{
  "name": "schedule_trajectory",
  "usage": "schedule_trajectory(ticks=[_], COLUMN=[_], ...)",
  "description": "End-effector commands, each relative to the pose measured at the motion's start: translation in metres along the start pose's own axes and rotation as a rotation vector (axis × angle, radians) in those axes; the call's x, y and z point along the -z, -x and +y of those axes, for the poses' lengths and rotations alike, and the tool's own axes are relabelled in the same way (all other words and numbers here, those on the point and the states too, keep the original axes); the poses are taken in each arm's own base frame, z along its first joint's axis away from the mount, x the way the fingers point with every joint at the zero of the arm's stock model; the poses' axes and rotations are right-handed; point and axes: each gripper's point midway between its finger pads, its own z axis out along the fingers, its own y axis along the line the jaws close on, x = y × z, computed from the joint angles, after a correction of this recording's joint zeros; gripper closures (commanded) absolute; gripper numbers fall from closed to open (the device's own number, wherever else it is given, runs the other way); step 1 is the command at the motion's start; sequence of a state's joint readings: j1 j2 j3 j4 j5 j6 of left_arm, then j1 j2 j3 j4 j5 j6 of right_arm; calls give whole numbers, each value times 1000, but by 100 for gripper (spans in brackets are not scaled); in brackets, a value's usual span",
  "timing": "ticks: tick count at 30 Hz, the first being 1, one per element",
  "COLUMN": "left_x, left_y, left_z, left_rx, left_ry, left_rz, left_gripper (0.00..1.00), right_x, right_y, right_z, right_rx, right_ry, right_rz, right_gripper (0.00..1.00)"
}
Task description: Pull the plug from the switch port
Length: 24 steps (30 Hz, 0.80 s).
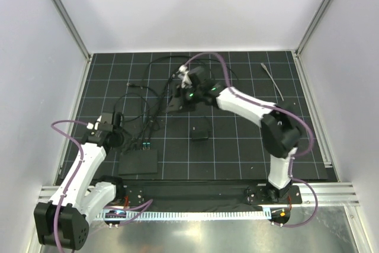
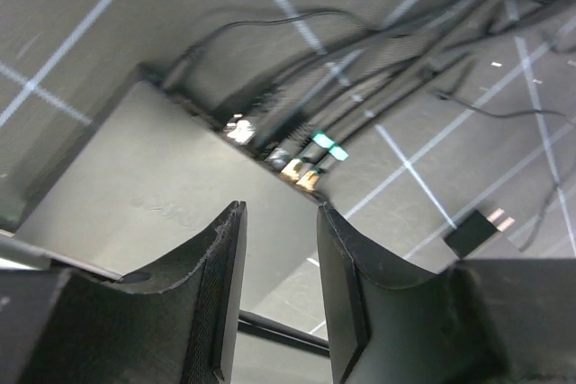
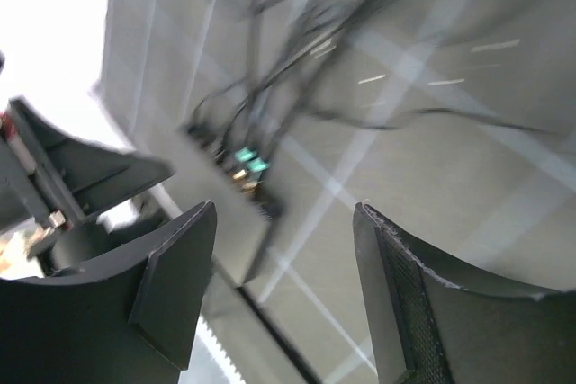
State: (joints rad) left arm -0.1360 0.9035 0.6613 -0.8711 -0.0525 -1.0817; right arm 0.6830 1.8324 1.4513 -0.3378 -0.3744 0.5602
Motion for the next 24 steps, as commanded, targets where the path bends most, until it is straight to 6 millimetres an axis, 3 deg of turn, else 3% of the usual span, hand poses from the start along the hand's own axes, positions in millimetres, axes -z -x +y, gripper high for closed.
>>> schedule_trajectory(ticks=[1, 6, 10, 13, 16, 24], left_x=[-3, -11, -15, -17, -18, -26], left_y=[1, -5, -9, -12, -16, -27], left_z=[14, 30, 38, 39, 41, 51], left_rx=[61, 65, 68, 76, 64, 69], left_ry=[55, 144, 171, 172, 187, 222], left_rz=[-26, -5, 5, 11, 27, 56], left_gripper=[60, 60, 67, 79, 85, 88], right_x=[-30, -71, -82, -88, -92, -110], right_y=[-28, -67, -83, -96, -105, -116], right_z=[70, 76, 78, 80, 77, 69], right_rx=[-7, -35, -63, -73, -89, -119], right_ry=[302, 363, 407, 432, 442, 460], right_rz=[123, 264, 324, 366, 396, 417], right_gripper=[32, 39, 47, 52, 53, 65])
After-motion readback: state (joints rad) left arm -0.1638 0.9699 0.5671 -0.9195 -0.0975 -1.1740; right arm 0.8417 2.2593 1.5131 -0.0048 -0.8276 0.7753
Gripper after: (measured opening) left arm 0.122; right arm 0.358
